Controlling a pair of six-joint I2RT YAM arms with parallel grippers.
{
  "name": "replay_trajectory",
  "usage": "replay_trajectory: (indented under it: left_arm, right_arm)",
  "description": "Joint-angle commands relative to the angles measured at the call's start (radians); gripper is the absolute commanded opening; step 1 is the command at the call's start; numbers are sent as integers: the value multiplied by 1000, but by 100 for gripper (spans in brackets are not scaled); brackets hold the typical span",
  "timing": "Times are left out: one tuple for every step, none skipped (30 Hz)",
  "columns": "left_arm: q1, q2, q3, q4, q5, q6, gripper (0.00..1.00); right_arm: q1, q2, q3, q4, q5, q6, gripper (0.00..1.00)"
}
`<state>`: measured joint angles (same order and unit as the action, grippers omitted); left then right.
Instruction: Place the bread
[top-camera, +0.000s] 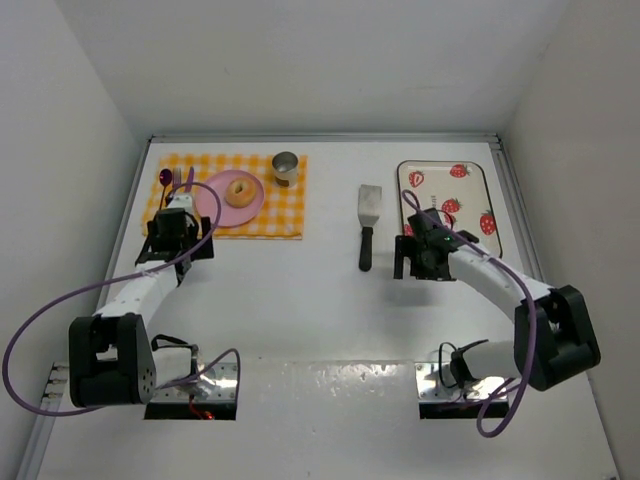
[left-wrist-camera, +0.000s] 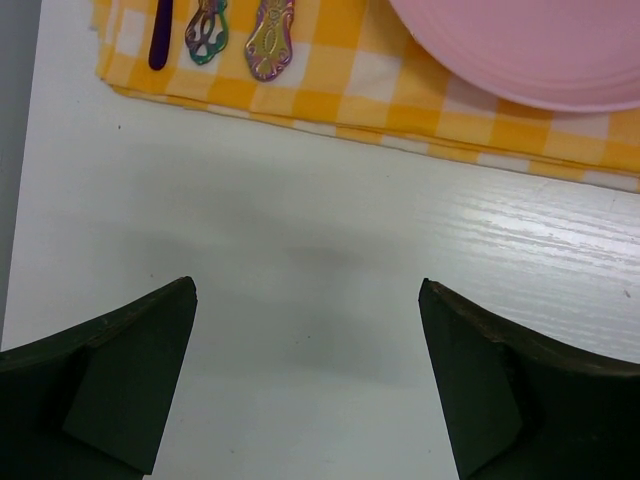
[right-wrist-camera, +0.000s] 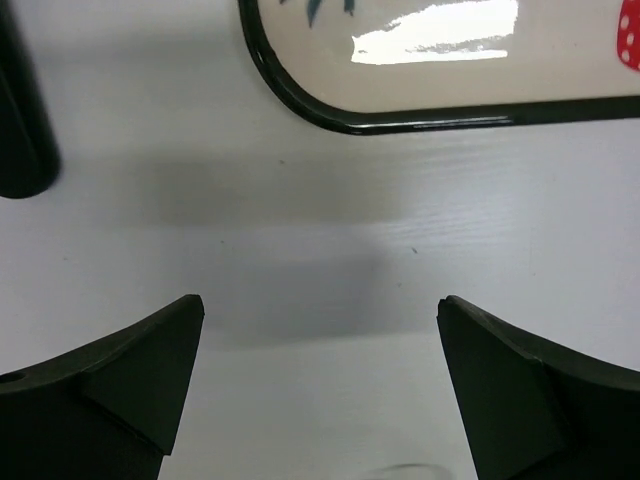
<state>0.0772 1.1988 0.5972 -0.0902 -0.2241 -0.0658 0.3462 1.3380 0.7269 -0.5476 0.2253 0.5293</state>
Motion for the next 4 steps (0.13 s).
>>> replay_trajectory:
  left_arm:
    - [12, -2, -7, 43, 23, -20, 99]
    - [12, -2, -7, 52, 32, -20, 99]
    - [12, -2, -7, 52, 32, -20, 99]
    - [12, -2, -7, 52, 32, -20, 99]
  right_arm:
    - [-7, -34, -7, 6, 34, 70, 100]
    - [-4, -34, -14, 9, 32, 75, 100]
    - [-4, -33, -15, 11, 37, 78, 100]
    - [-7, -39, -15, 11, 43, 86, 100]
